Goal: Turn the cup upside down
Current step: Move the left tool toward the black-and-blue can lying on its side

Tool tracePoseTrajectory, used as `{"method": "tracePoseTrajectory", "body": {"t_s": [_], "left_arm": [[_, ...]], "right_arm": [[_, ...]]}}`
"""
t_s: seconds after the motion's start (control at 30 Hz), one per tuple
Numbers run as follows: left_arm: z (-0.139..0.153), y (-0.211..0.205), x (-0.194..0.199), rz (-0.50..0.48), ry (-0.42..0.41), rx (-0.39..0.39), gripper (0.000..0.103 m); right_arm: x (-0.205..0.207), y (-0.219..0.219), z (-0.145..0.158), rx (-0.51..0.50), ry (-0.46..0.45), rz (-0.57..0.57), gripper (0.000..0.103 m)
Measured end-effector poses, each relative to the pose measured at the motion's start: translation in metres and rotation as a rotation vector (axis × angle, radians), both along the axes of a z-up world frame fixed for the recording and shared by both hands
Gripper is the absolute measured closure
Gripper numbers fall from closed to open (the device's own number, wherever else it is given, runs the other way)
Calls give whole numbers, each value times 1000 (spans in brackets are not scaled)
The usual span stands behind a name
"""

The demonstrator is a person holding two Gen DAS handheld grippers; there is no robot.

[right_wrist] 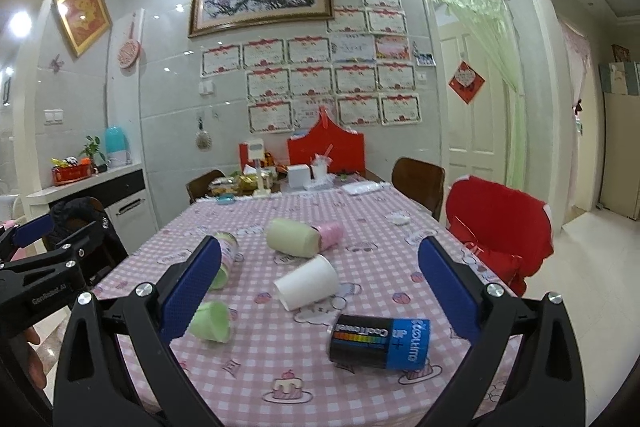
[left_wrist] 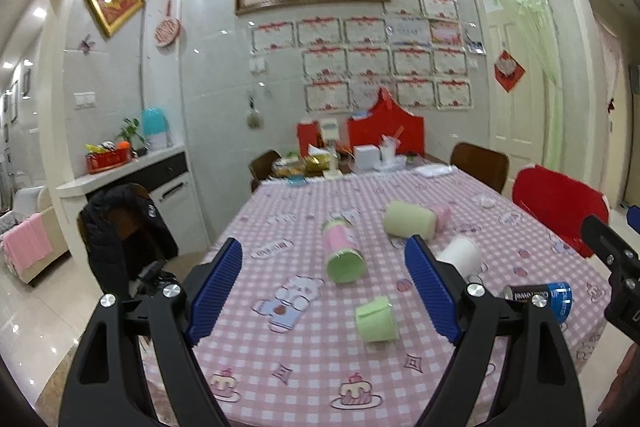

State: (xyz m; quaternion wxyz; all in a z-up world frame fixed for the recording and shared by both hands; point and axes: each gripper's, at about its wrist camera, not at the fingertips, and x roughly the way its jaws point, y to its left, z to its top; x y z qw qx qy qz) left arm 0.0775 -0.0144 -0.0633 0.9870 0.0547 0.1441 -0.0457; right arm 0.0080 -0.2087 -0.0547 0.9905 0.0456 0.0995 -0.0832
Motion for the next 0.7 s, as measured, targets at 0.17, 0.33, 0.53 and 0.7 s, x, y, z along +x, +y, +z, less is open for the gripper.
{"method": "tracePoseTrajectory", "body": {"t_s": [0.17, 0.33, 0.53, 0.7], "left_arm": [[-18, -34, 22, -125, 101, 17, 21], [-46, -89, 38, -263, 189, 78, 21], [-75, -148, 45, -466, 284, 163, 21], [-91, -190, 45, -608, 325, 294, 21]], "right_arm": [[12, -26, -19, 24, 53, -45, 8], [15, -57, -37, 51, 99, -110, 8], [9, -94, -54, 84, 160, -176, 8], [2, -114, -61, 125, 187, -198, 8]]}}
